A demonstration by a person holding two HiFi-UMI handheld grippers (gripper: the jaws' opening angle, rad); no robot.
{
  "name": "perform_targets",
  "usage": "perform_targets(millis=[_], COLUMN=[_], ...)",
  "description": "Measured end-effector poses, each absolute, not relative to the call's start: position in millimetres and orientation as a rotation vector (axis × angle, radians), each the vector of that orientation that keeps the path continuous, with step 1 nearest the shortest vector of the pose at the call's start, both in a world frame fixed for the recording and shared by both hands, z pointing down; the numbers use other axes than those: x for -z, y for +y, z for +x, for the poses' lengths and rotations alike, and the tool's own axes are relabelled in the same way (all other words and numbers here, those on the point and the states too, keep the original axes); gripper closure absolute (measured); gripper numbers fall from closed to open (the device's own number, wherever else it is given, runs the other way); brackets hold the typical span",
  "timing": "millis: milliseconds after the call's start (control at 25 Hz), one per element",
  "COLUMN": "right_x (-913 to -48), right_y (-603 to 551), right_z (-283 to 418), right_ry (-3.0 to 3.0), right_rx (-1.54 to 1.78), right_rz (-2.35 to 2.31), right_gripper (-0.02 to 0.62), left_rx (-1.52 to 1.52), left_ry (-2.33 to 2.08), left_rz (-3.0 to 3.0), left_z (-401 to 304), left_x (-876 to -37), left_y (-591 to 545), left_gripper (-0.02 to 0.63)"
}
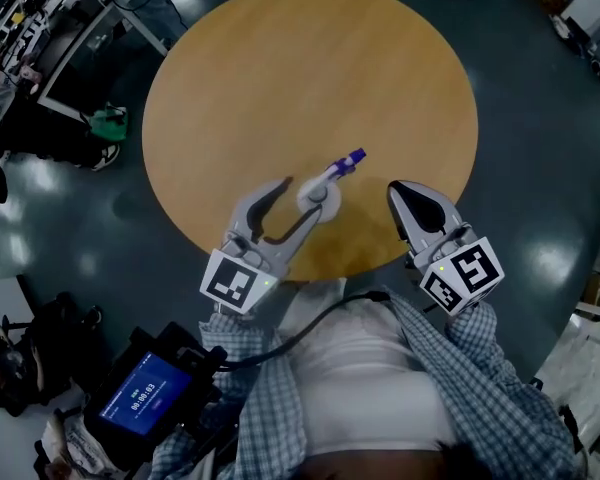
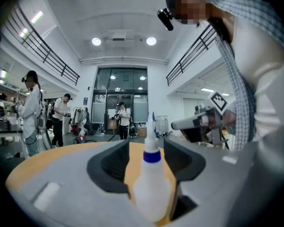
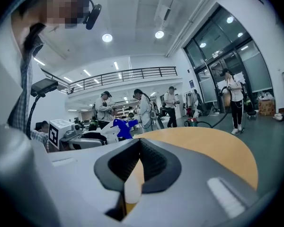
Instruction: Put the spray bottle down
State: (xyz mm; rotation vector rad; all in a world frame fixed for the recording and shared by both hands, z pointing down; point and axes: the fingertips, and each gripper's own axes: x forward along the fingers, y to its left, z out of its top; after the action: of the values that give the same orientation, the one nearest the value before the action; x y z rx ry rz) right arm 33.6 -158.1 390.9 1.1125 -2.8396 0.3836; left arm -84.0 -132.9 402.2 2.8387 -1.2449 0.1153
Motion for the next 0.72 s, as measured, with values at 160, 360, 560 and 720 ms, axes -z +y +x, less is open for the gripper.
perform_targets(millis=[160,360,560,720], right_x=[-391,-386,-385,-385], right_y=[-163,-175,-187,-181], right_z=[26,13,0,-5], right_ry=[-2.860,-2.905,-2.923,-2.932], right_rx=[-0.376,-0.381,-0.363,-0.352], right_rz=[1.066,0.984,0.901,0.852], right_gripper=[0.592,0.592,0.592,0.592], left_rx=[-0.116,-0.084,-0.078,-0.064], left_ry=[-1.333,-1.465,-1.511,-1.530], left_rz=[2.796,2.735,2.706,2.692], left_z=[-103,-122,-128,-129], left_x=[-405,-401,-395,-393], left_y=[-127,-132,-137,-131], left_gripper=[0.430,0.600,0.604,0.604])
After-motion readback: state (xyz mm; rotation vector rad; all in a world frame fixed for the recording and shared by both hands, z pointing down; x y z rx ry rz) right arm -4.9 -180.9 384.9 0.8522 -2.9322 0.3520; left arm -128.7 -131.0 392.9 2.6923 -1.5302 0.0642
